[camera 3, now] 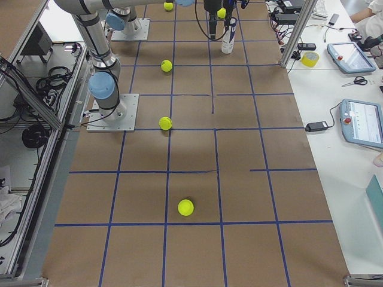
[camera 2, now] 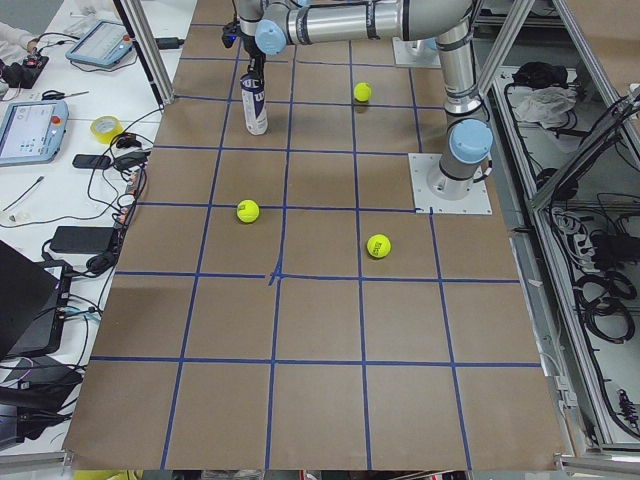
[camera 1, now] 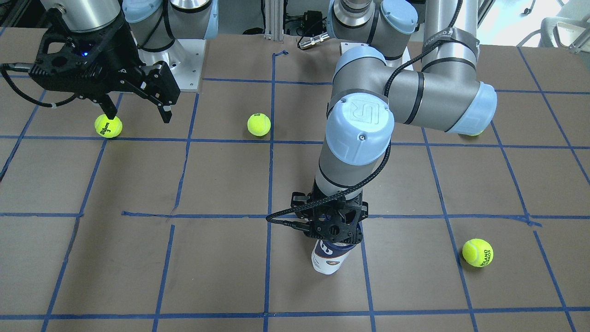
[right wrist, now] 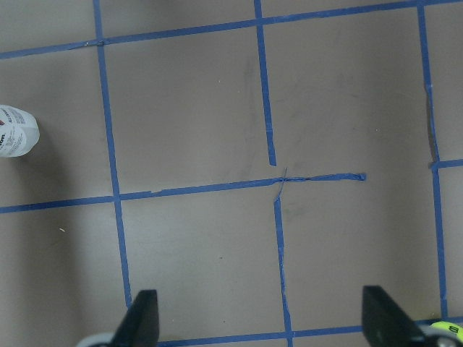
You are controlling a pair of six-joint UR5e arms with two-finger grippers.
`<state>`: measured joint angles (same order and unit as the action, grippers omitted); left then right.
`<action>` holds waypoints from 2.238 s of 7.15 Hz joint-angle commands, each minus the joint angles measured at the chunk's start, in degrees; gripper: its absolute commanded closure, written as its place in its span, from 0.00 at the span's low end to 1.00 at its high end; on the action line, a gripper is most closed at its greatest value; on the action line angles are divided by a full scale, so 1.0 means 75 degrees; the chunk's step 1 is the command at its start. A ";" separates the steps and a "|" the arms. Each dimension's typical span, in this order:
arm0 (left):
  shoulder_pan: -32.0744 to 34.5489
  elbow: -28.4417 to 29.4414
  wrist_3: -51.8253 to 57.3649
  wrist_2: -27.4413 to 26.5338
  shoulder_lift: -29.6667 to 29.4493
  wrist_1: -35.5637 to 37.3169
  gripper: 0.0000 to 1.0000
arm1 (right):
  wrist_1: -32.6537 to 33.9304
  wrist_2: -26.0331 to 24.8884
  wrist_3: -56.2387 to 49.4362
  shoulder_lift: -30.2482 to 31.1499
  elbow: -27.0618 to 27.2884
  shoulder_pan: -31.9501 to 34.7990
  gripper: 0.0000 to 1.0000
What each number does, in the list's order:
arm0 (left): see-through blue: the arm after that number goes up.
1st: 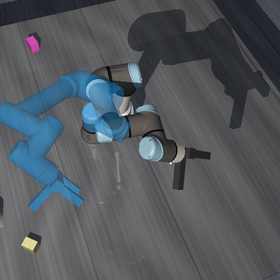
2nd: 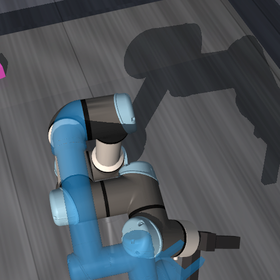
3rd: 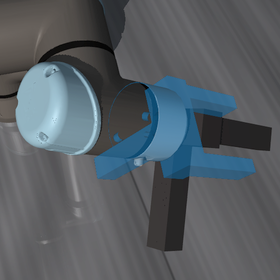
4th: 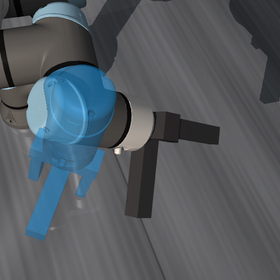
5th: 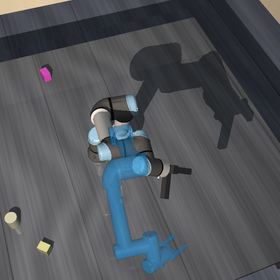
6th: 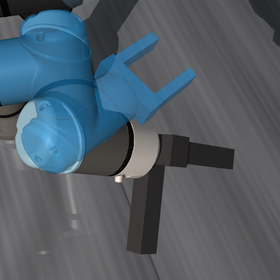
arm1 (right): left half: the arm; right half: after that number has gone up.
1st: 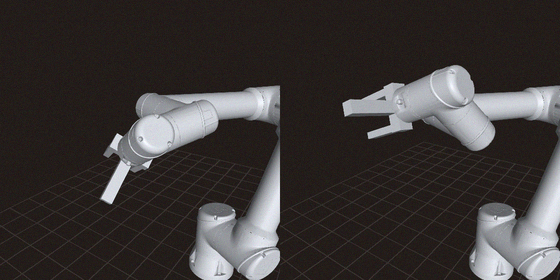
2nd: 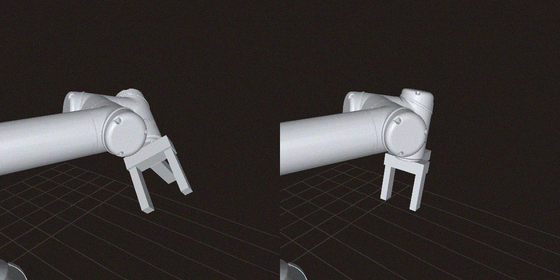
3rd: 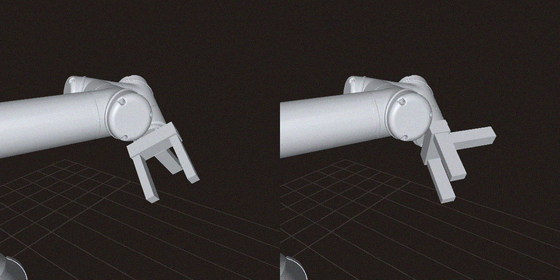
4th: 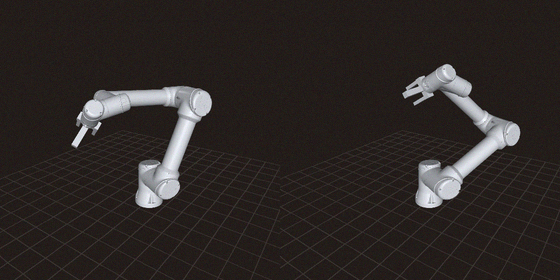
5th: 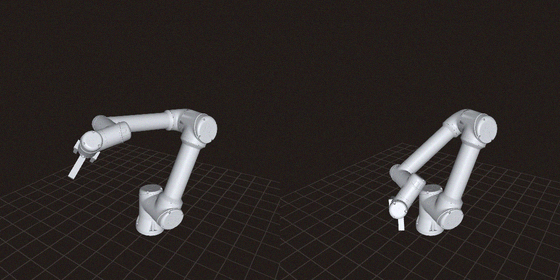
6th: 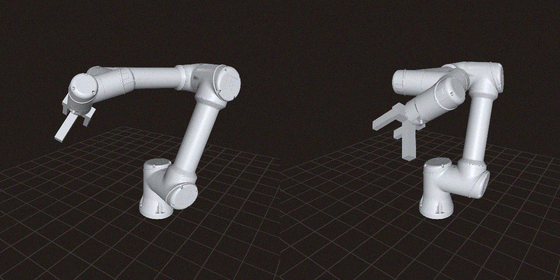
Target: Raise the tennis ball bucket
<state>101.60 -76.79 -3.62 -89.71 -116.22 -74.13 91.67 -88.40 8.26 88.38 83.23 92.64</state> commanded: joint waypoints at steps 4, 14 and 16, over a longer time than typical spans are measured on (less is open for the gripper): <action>-0.0139 0.0465 -0.0044 -0.0003 0.0997 -0.1360 0.00 | 0.0000 -0.0003 0.0000 0.0005 0.0012 0.0000 0.00; -0.1968 -0.1362 0.1198 -0.0073 0.3543 -0.2303 0.00 | 0.0000 0.0009 0.0000 0.0005 0.0094 0.0000 0.00; -0.1991 -0.1374 0.1198 -0.0050 0.3566 -0.2304 0.00 | 0.0000 -0.0003 0.0000 0.0005 0.0106 0.0000 0.00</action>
<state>86.72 -87.03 5.32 -90.12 -89.67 -91.38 91.67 -88.40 8.26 88.42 83.95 92.64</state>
